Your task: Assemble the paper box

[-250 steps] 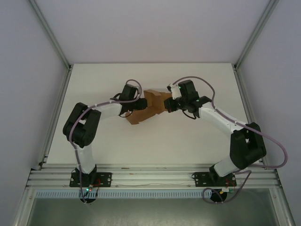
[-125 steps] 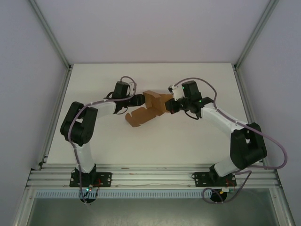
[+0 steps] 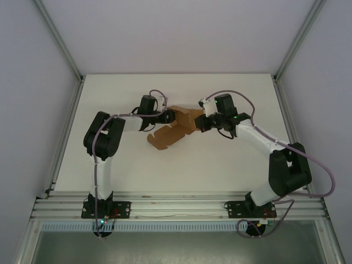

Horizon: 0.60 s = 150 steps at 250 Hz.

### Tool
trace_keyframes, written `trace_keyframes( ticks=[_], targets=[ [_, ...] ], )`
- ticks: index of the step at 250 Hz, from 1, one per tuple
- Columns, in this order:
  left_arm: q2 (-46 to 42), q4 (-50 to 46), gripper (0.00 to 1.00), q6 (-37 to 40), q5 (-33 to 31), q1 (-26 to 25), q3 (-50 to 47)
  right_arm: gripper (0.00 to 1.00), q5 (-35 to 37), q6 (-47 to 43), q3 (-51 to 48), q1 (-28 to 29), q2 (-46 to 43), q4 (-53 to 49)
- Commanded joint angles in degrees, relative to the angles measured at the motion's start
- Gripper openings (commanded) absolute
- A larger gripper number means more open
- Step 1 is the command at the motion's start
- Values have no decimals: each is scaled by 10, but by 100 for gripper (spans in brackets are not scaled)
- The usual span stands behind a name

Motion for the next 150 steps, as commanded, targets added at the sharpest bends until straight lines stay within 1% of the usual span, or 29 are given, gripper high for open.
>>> trace_keyframes(
  ticks=[1, 16, 35, 54, 67, 75, 78, 82, 88, 97, 102, 107, 108, 111, 134, 150],
  targets=[
    [12, 122, 44, -29, 15, -9, -9, 0, 2, -10, 3, -6, 13, -45],
    [13, 153, 39, -34, 15, -13, -17, 0, 1, -10, 3, -7, 12, -48],
    [9, 149, 27, -25, -9, -20, -20, 0, 6, -7, 5, -7, 12, -53],
    [-3, 112, 15, 8, -55, -30, -17, 0, 17, -4, 4, -8, 6, -50],
    [-15, 89, 9, 25, -97, -38, -19, 4, 28, 3, 3, -8, 0, -45],
    [-23, 77, 8, 32, -118, -41, -20, 10, 37, 8, 1, -8, -3, -39],
    [-26, 71, 7, 34, -125, -42, -21, 16, 42, 11, 0, -8, -5, -36],
    [-31, 64, 5, 35, -139, -43, -19, 20, 49, 16, 0, -8, -8, -32],
    [-40, 55, 2, 34, -154, -45, -24, 23, 63, 24, -3, -8, -12, -27],
    [-52, 46, 1, 34, -173, -47, -30, 28, 84, 36, -4, -8, -19, -23],
    [-59, 40, 0, 33, -184, -48, -34, 36, 96, 41, -5, -8, -24, -22],
    [-67, 36, 0, 32, -198, -49, -39, 46, 108, 47, -5, -8, -29, -22],
    [-69, 36, 0, 32, -200, -50, -40, 46, 108, 47, -5, -8, -29, -22],
    [-74, 34, 0, 32, -206, -51, -44, 52, 118, 52, -6, -8, -34, -20],
    [-106, 38, 0, 29, -233, -57, -81, 63, 167, 96, -33, -8, -71, 24],
    [-143, 39, 0, 28, -246, -60, -103, 80, 204, 125, -54, -8, -99, 60]
  ],
)
